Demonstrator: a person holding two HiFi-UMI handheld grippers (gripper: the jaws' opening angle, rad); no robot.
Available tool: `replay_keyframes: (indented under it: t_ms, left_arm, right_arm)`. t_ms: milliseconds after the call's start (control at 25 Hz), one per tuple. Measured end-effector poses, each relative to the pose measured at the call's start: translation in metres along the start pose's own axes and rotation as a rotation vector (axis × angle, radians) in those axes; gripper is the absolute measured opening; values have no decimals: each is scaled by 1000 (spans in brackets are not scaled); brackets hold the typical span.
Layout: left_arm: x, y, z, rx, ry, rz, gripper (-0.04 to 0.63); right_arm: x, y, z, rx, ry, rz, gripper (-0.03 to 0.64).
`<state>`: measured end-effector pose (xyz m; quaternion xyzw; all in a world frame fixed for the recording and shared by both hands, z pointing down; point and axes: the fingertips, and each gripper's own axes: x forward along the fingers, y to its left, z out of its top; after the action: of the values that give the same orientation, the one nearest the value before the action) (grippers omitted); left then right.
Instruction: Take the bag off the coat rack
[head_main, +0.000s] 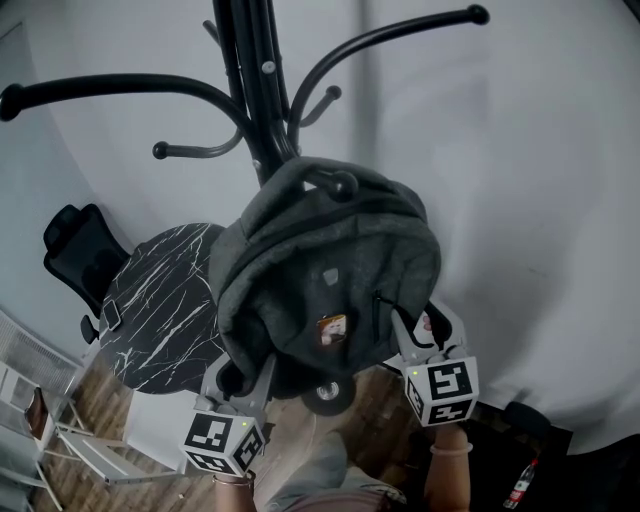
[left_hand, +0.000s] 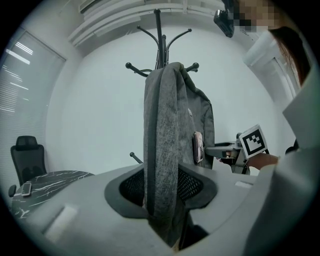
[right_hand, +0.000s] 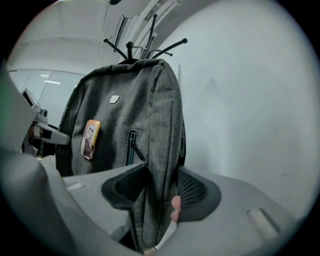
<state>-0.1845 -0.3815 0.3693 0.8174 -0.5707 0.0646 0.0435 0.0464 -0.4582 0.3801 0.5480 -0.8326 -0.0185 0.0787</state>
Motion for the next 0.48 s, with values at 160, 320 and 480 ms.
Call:
replay_keyframes:
  t_ms: [160, 320, 480]
  left_arm:
    - [1, 0, 1, 15, -4, -6, 123]
    - [0, -1, 2, 29, -11, 2, 101]
    - [-1, -3, 3, 43, -20, 11, 93]
  right_arm:
    - [1, 3, -1, -26, 3, -24, 141]
    - [-3, 7, 1, -54, -5, -47, 103]
    - [-6, 10, 4, -70, -17, -66, 81]
